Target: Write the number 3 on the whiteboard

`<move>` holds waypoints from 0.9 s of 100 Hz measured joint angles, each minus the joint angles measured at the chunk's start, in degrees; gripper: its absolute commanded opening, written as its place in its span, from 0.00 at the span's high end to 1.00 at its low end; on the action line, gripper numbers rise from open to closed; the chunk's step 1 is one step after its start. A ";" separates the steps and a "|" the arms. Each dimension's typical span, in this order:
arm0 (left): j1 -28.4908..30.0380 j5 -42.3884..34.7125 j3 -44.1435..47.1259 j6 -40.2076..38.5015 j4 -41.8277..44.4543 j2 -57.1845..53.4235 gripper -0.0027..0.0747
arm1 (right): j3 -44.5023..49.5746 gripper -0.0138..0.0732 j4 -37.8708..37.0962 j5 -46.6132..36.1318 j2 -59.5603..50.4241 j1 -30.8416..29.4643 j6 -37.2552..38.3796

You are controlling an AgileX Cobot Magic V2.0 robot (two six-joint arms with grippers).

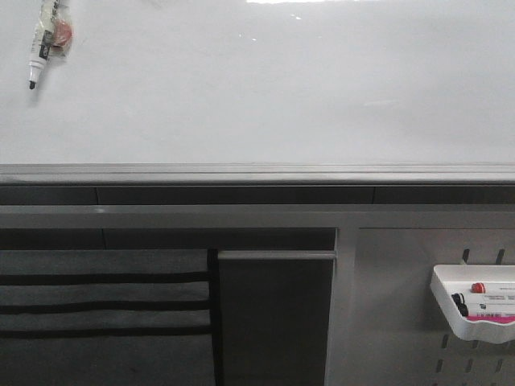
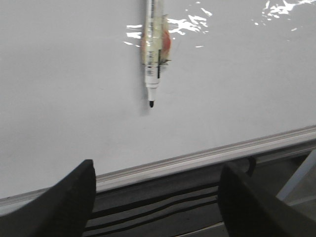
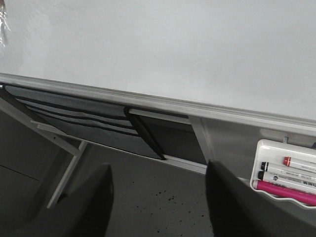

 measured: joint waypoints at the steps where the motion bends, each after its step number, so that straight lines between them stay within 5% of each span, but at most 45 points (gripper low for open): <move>1: -0.11 0.01 -0.43 0.00 0.00 0.42 0.33 | 0.00 0.41 0.00 0.00 0.00 0.00 -0.12; 46: -0.81 -6.52 -12.30 0.00 1.74 24.07 0.33 | 0.00 0.41 0.17 1.88 0.00 0.00 -0.95; 90: -0.07 -12.70 -15.80 0.00 3.70 32.59 0.33 | 0.00 0.41 0.17 3.21 0.00 0.00 -0.95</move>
